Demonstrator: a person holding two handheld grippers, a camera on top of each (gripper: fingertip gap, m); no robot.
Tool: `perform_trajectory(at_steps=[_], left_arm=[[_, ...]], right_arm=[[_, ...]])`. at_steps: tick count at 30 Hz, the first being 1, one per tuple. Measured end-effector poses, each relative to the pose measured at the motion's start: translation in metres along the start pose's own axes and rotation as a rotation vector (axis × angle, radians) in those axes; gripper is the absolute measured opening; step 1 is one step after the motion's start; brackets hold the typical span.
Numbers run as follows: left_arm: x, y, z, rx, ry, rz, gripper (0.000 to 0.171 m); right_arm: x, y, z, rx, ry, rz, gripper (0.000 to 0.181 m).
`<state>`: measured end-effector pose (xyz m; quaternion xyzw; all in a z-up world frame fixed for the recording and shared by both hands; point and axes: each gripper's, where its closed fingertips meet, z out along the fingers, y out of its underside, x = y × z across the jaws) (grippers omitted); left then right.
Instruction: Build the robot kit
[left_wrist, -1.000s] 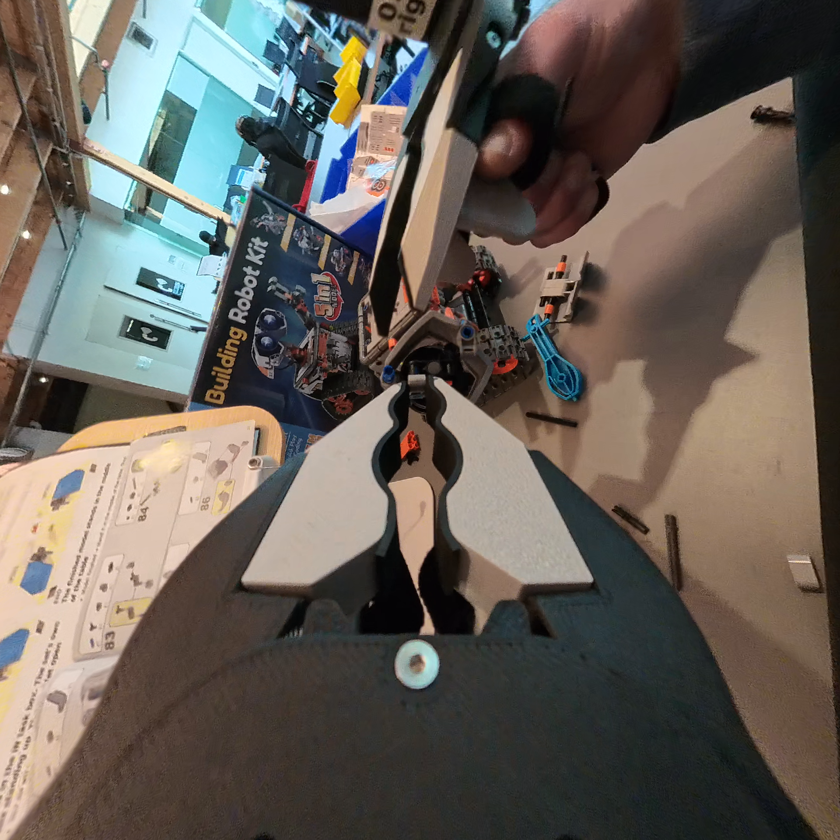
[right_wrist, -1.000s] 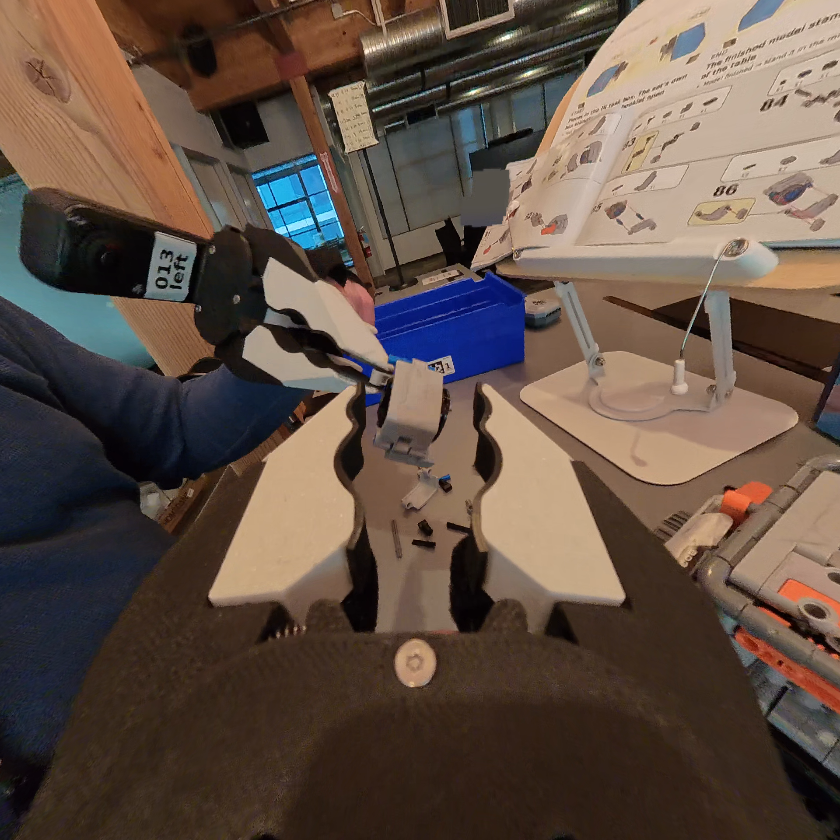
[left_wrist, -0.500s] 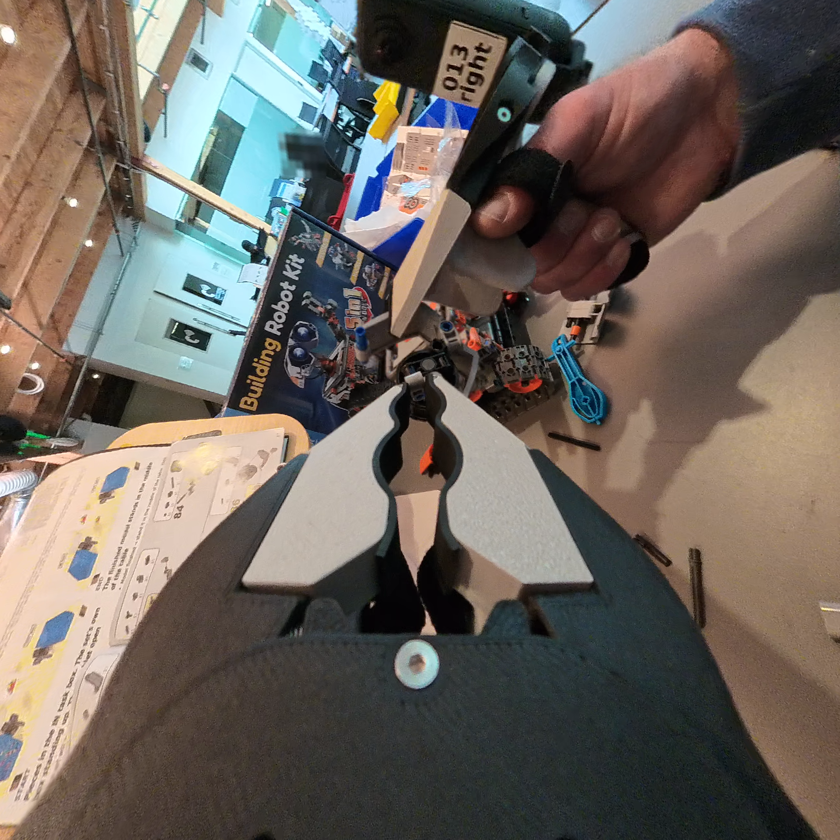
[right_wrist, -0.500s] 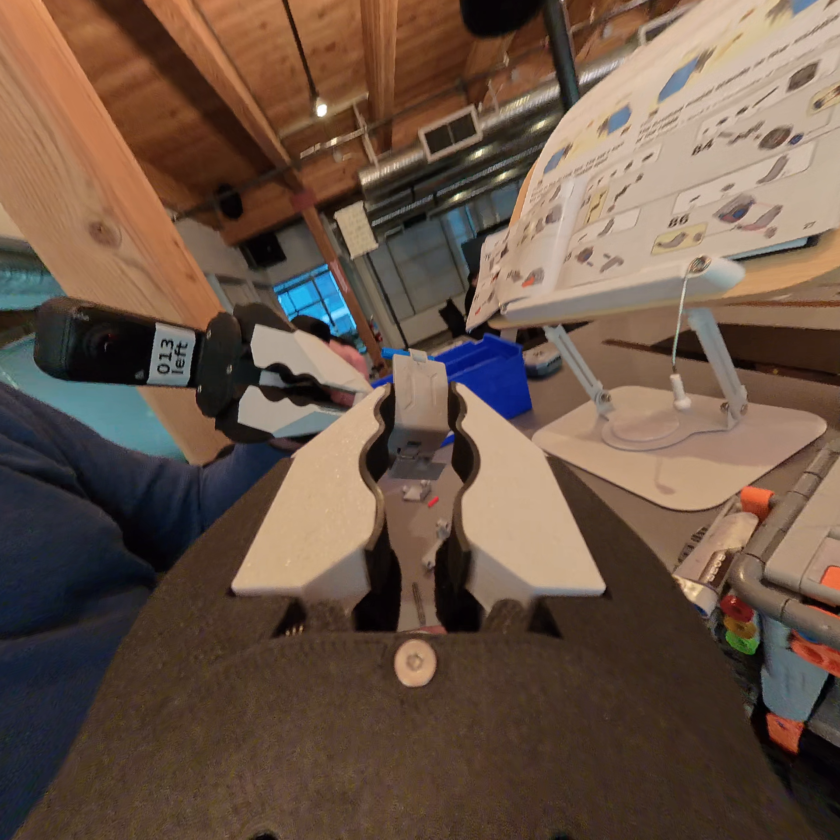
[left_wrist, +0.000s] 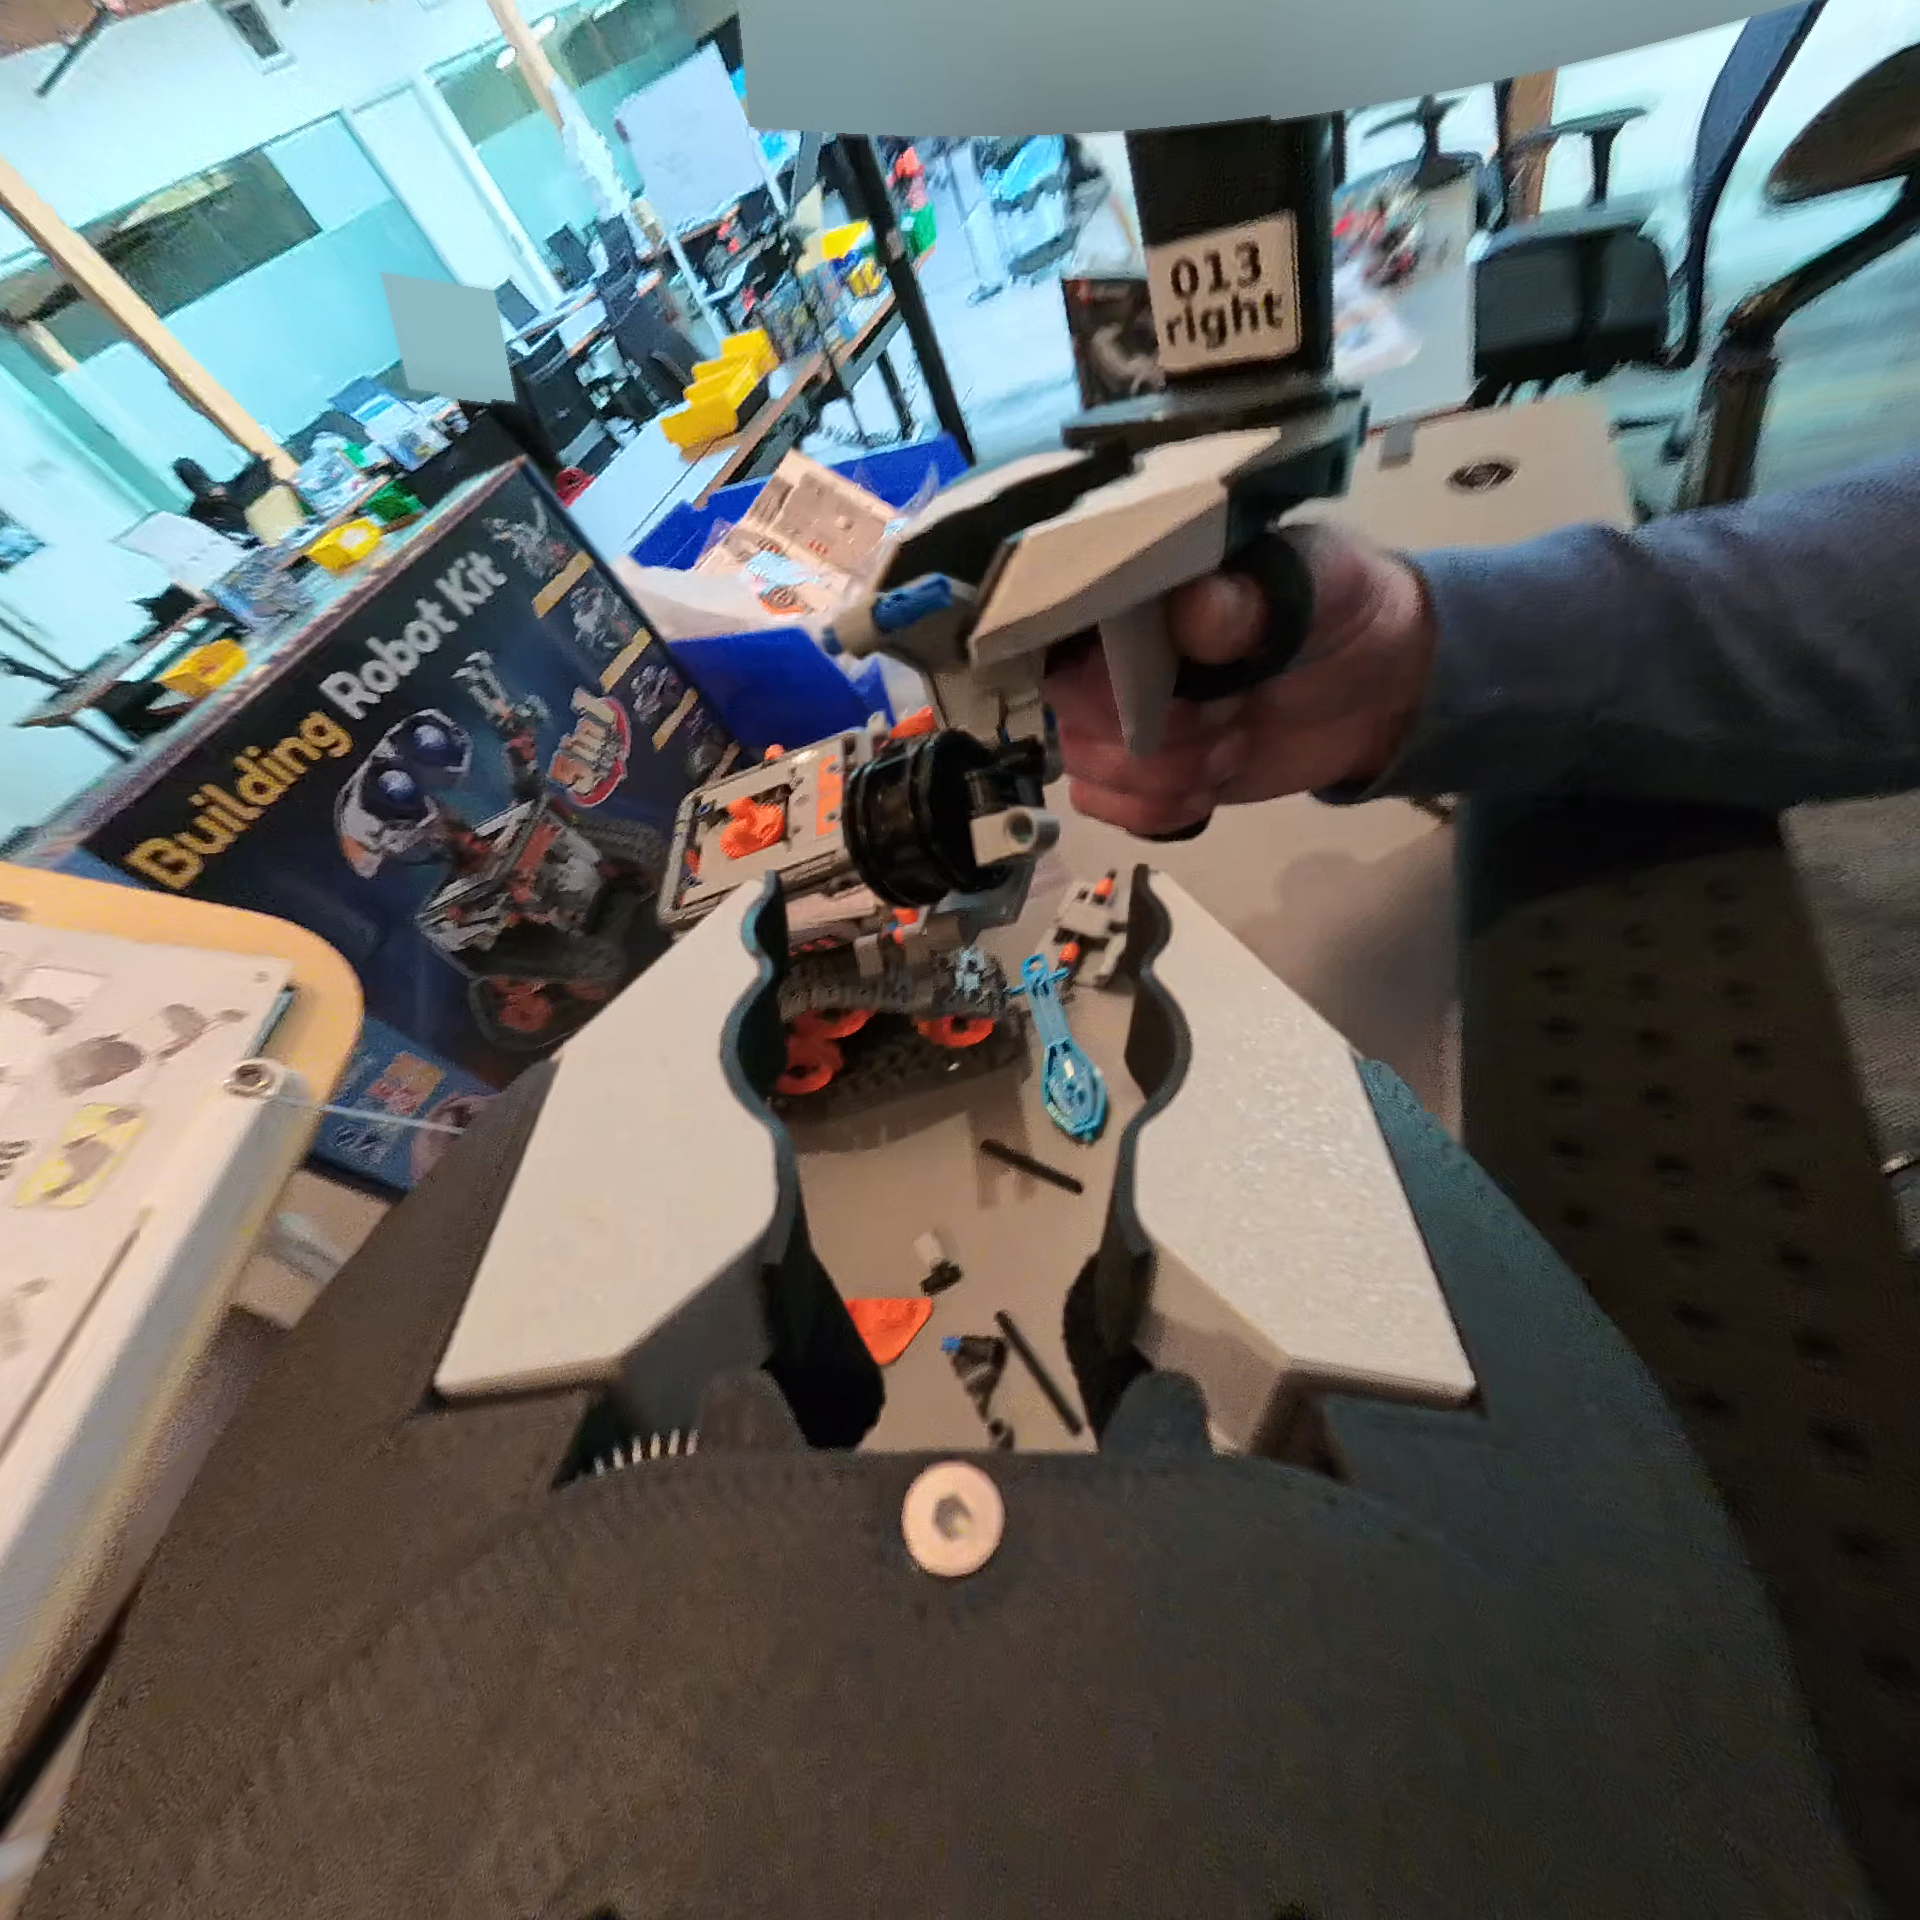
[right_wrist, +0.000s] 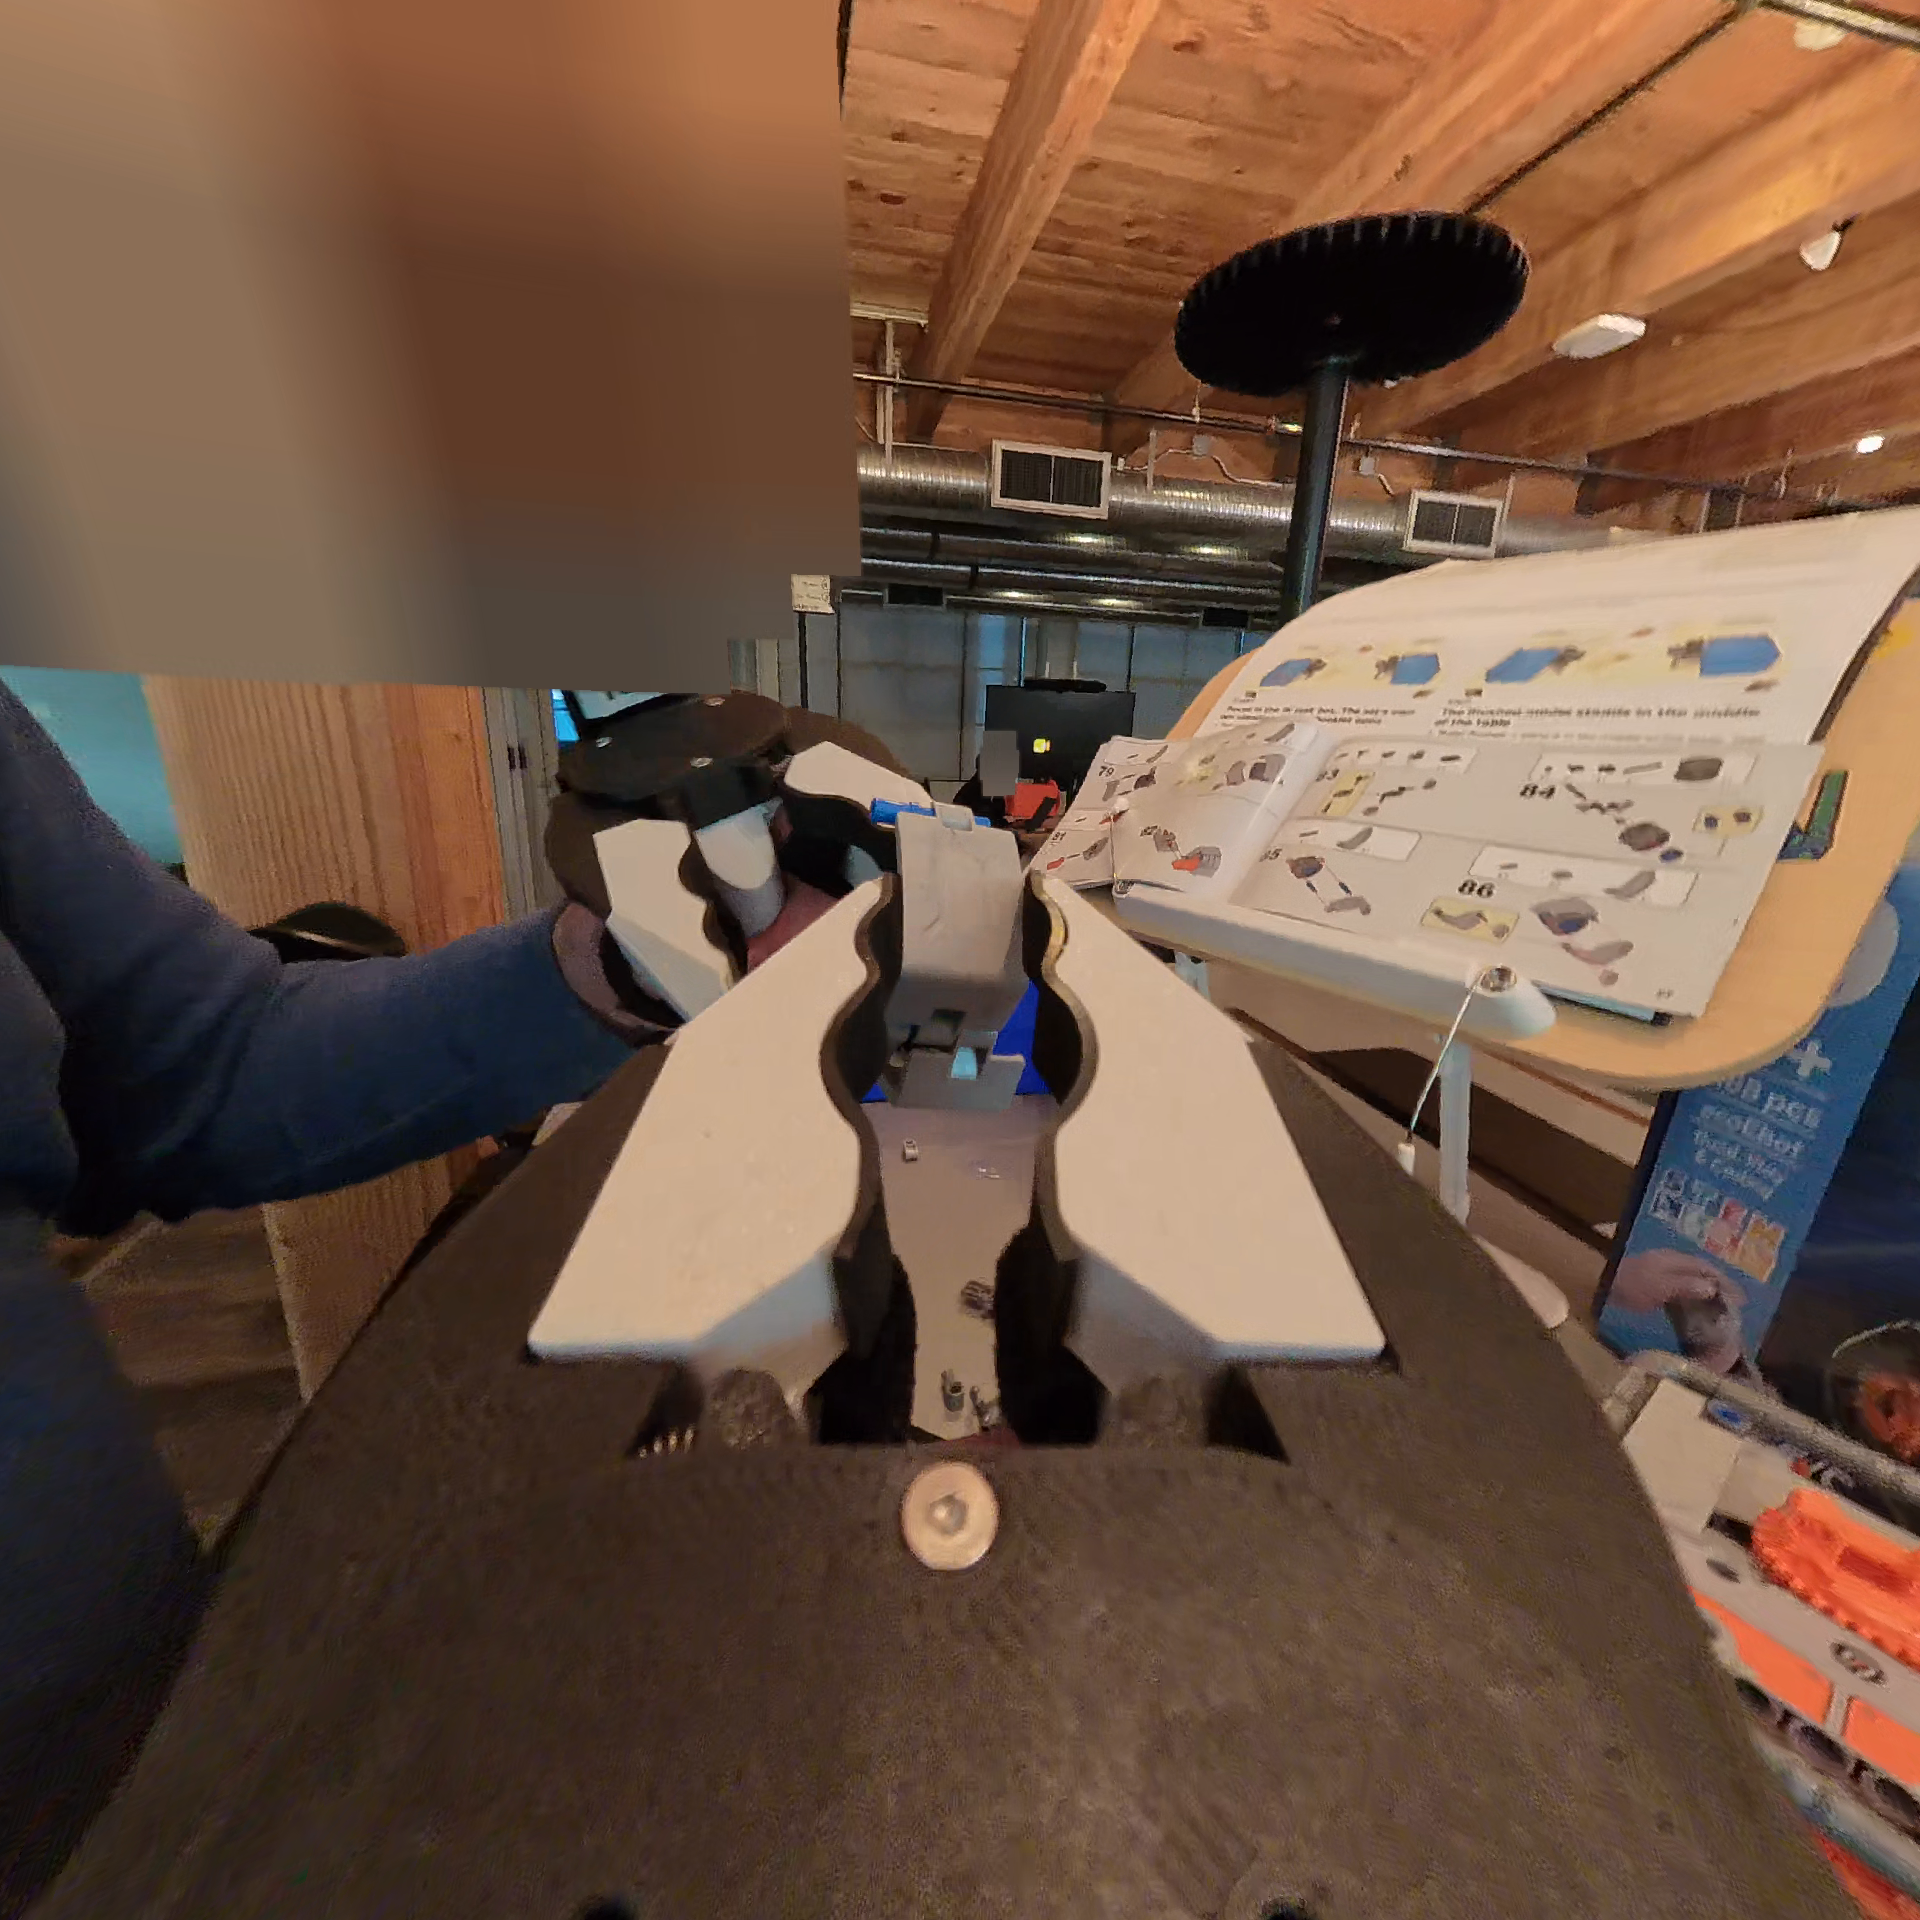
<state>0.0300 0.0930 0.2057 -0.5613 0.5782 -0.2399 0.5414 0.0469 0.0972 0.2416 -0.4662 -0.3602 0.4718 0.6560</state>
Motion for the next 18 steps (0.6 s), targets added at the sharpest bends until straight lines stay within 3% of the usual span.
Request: perform_trajectory(at_steps=[5, 8, 18], left_arm=[[0.010, -0.010, 0.007, 0.073, 0.077, -0.058, 0.040], [0.012, -0.015, 0.009, 0.120, 0.091, -0.077, 0.037], [0.011, -0.018, 0.004, 0.079, -0.030, 0.202, 0.035]], right_arm=[[-0.012, -0.006, -0.002, 0.021, -0.042, -0.089, 0.021], [-0.014, -0.010, -0.005, 0.037, -0.050, -0.115, 0.021], [-0.020, -0.011, -0.010, 0.036, -0.109, -0.126, 0.023]])
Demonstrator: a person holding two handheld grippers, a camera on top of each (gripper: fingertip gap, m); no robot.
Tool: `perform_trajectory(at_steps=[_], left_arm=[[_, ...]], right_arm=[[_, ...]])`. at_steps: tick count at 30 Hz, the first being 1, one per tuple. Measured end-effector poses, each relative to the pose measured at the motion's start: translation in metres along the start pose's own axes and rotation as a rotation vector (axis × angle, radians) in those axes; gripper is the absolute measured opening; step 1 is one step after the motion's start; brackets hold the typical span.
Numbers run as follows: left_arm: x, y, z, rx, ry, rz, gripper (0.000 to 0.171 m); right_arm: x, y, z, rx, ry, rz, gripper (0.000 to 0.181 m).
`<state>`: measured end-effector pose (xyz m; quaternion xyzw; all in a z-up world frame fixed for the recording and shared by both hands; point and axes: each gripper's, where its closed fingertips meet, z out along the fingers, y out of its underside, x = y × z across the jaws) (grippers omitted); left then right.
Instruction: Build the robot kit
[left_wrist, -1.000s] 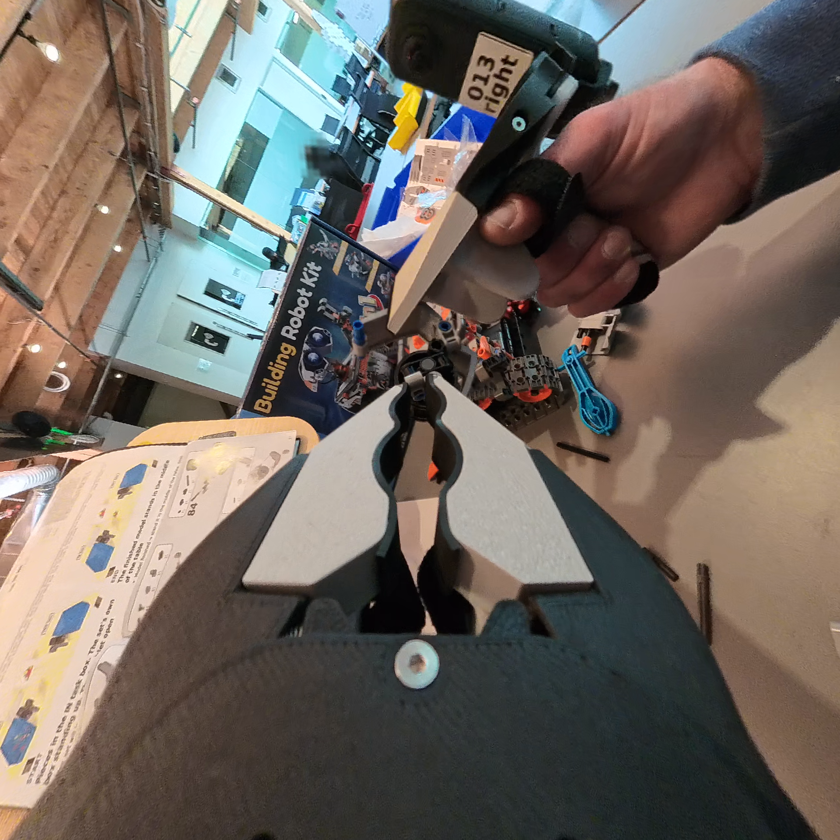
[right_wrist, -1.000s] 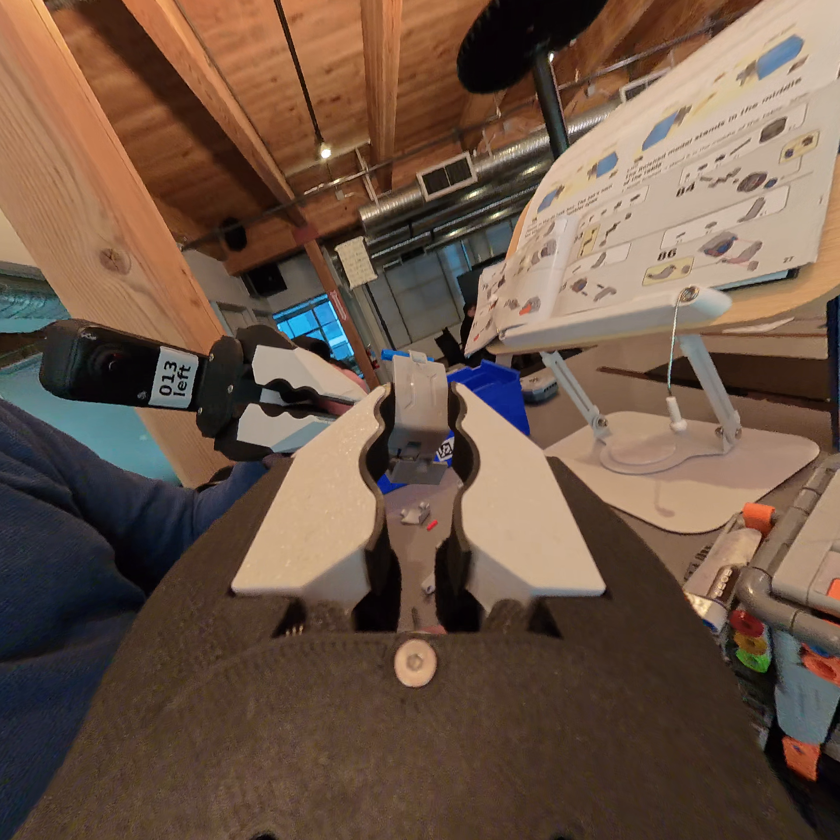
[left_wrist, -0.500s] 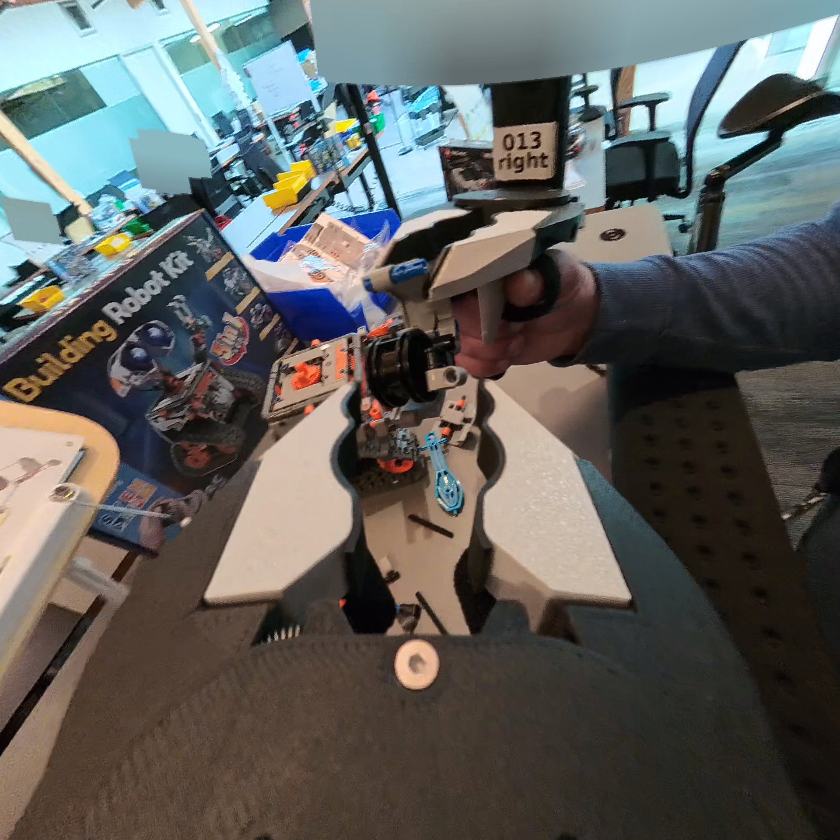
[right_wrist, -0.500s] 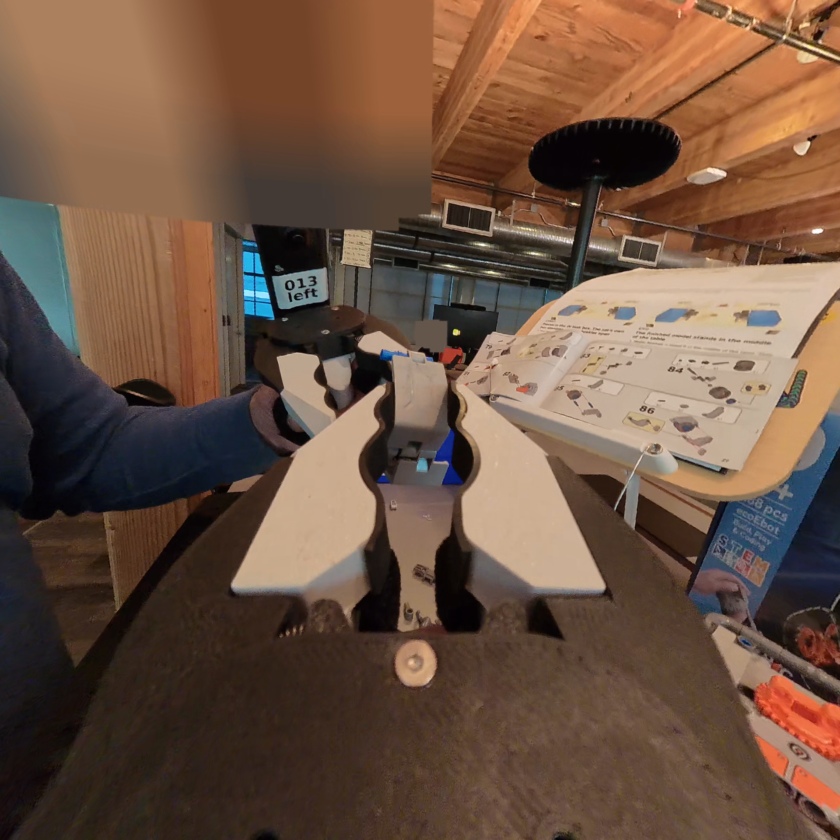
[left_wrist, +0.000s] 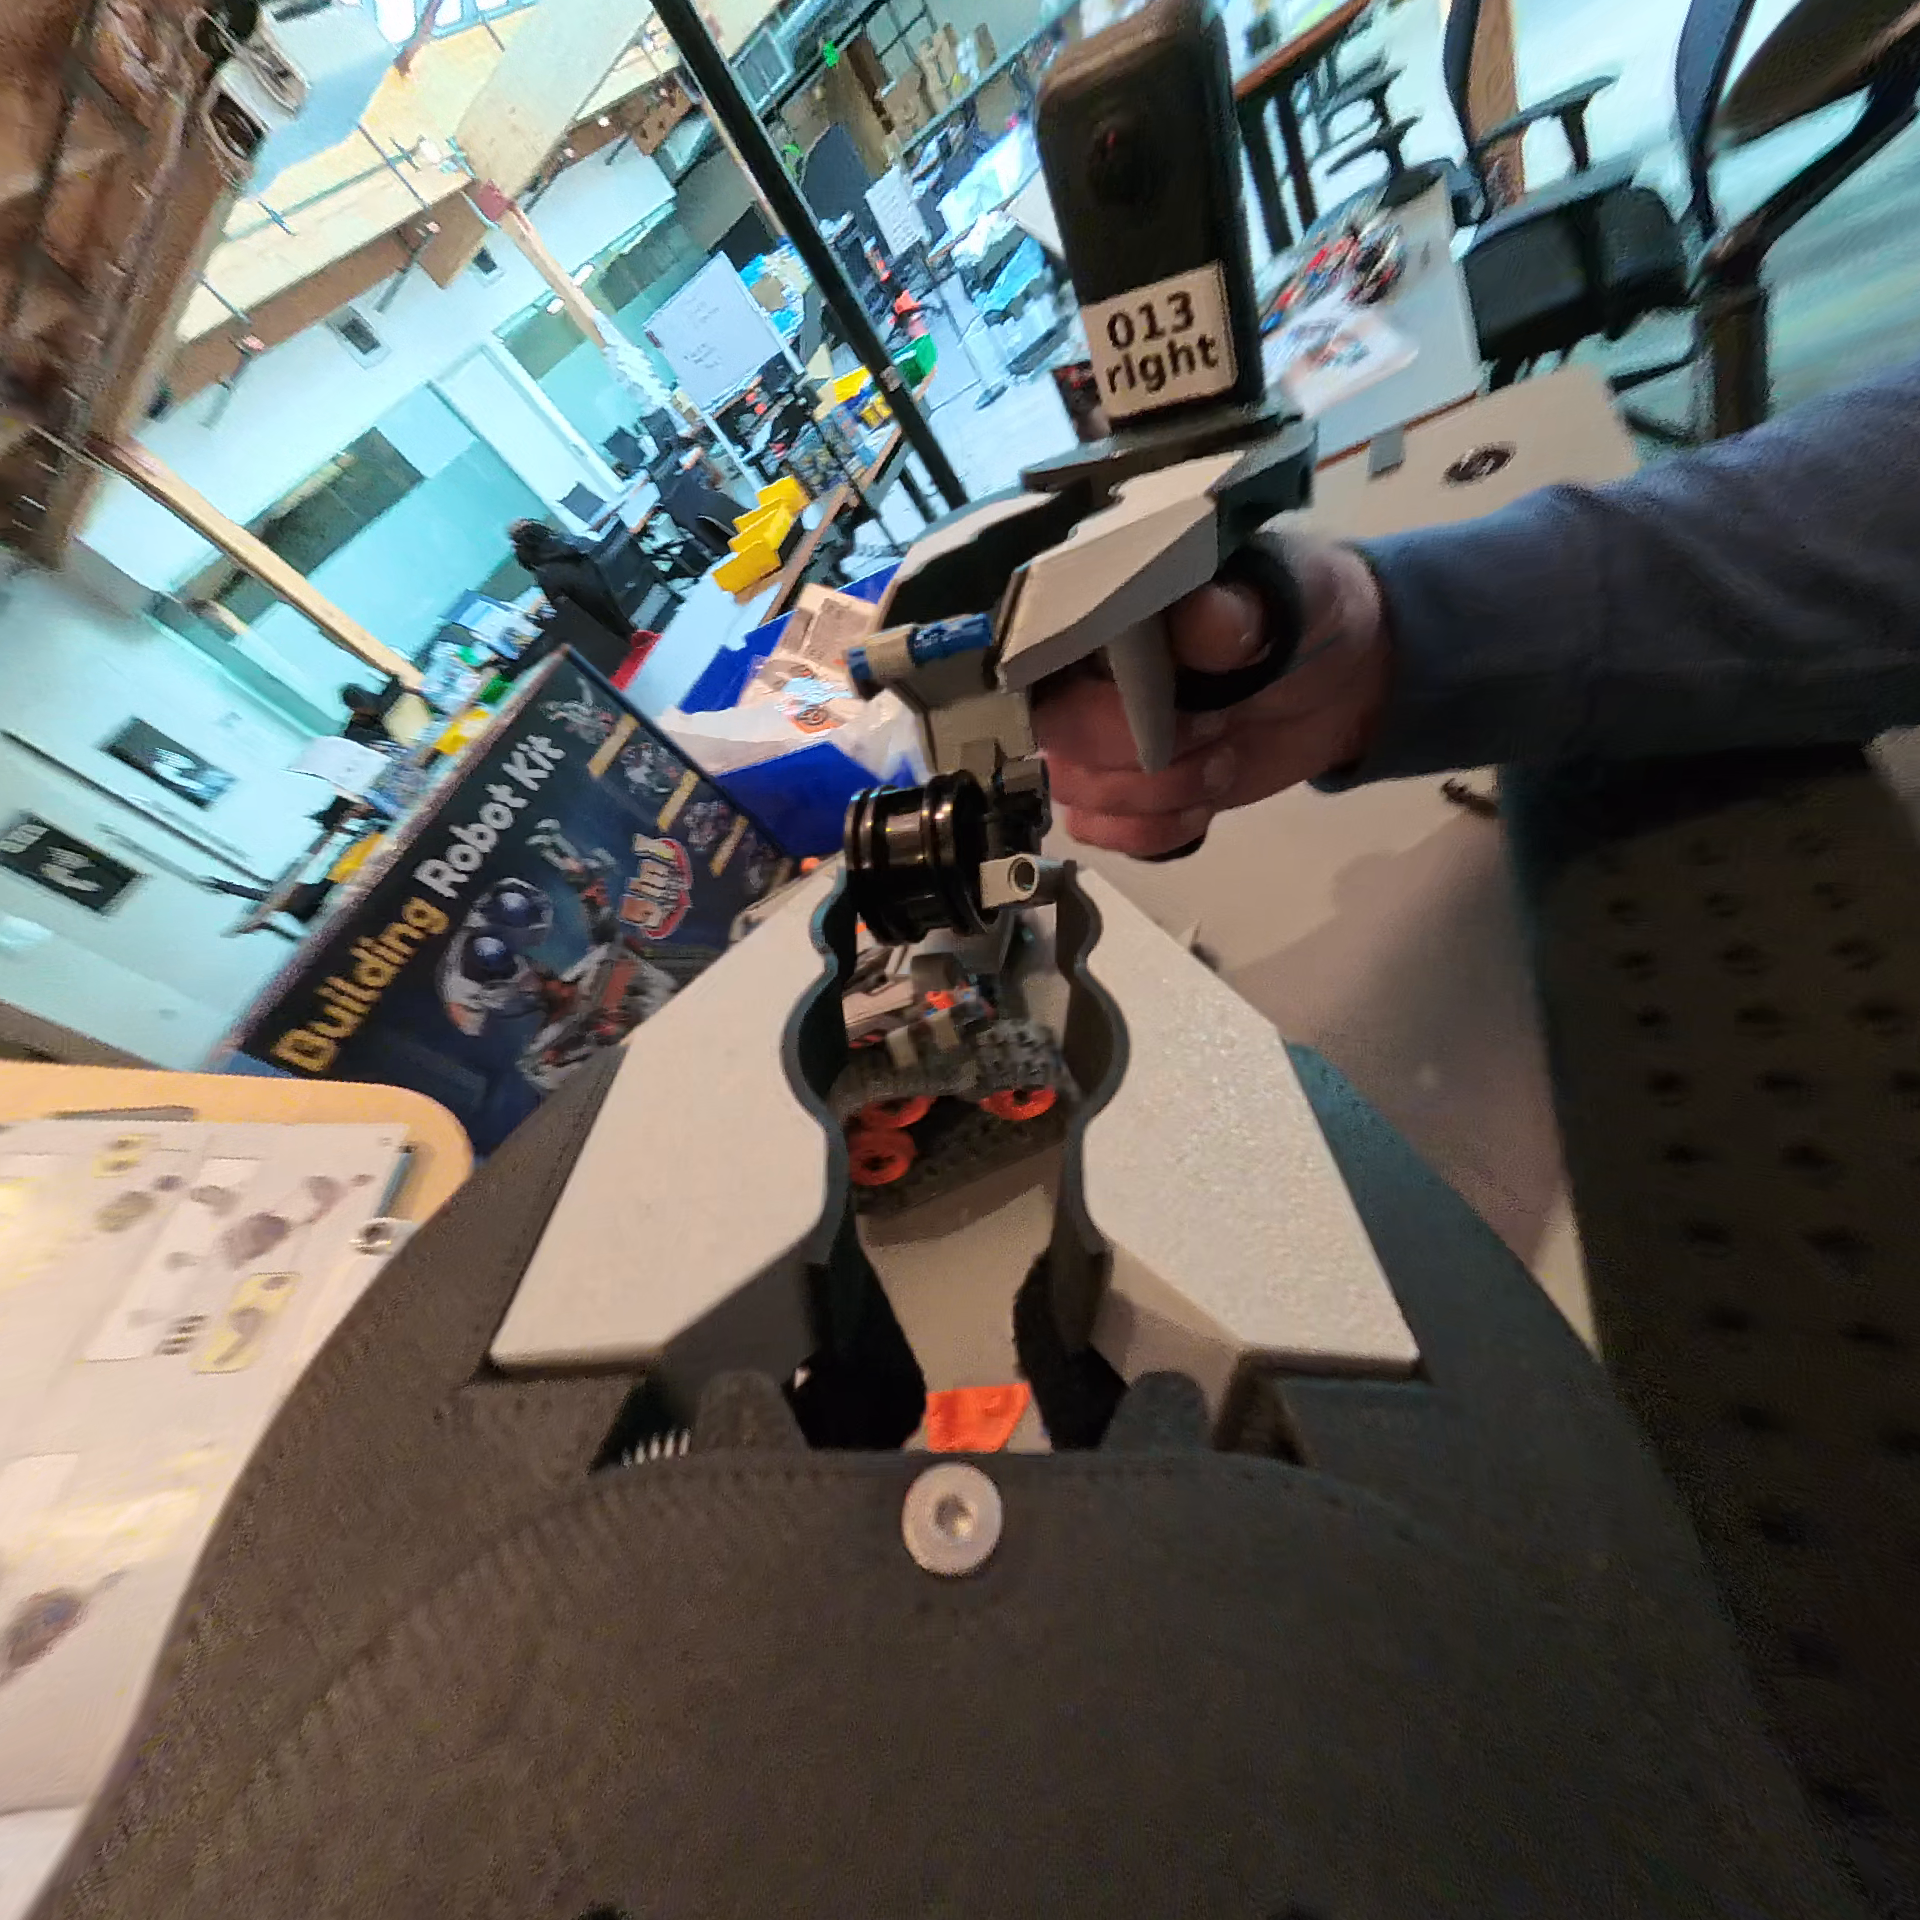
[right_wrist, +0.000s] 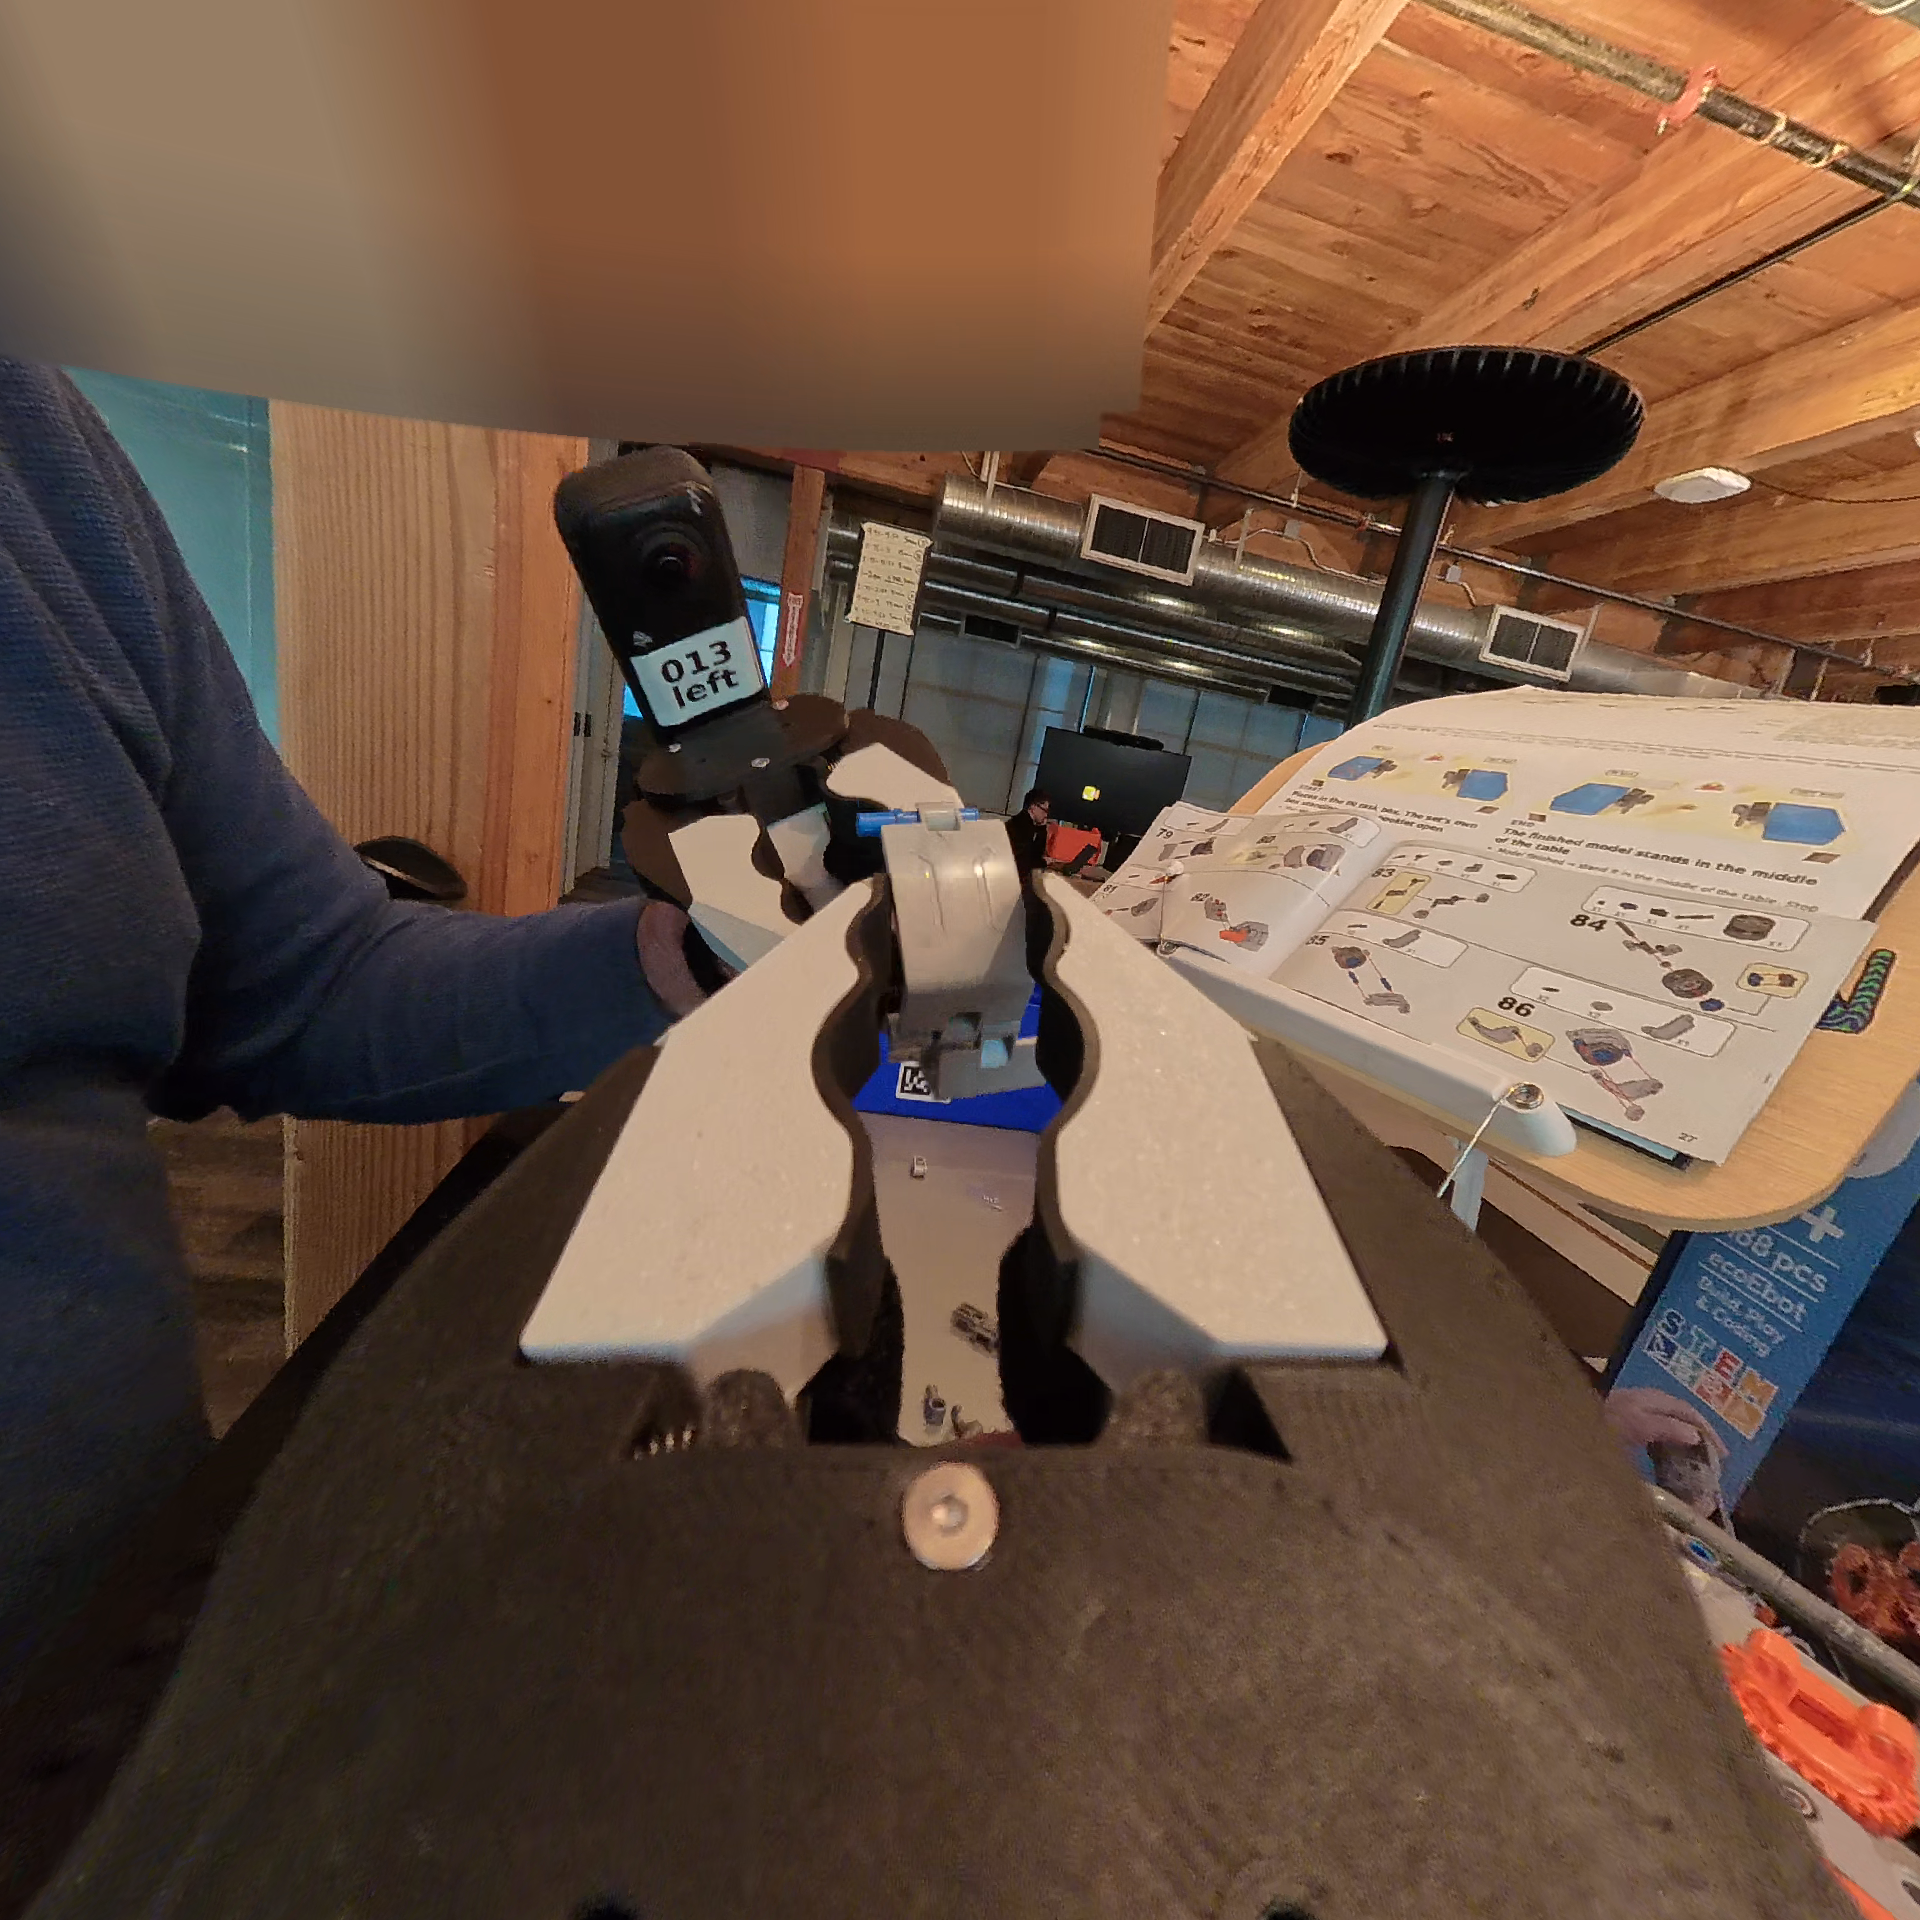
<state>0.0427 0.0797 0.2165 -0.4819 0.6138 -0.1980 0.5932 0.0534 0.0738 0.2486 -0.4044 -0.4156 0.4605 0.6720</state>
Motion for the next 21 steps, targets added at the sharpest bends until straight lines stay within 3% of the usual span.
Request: perform_trajectory(at_steps=[3, 7, 11, 16, 21], left_arm=[[-0.005, 0.003, -0.002, -0.076, -0.080, 0.192, 0.035], [-0.002, 0.008, 0.000, -0.179, -0.130, 0.431, 0.035], [-0.002, 0.010, 0.001, -0.222, -0.170, 0.558, 0.035], [0.003, 0.017, 0.006, -0.278, -0.196, 0.706, 0.035], [0.012, 0.024, 0.014, -0.314, -0.191, 0.852, 0.035]], right_arm=[[0.002, -0.002, -0.006, -0.012, -0.023, 0.037, 0.035], [0.002, -0.004, -0.013, -0.033, -0.045, 0.034, 0.037], [-0.002, 0.006, -0.011, -0.108, -0.064, 0.024, 0.037], [0.002, 0.011, -0.010, -0.124, -0.101, 0.206, 0.032], [0.009, 0.036, -0.010, -0.296, -0.072, 0.292, 0.026]])
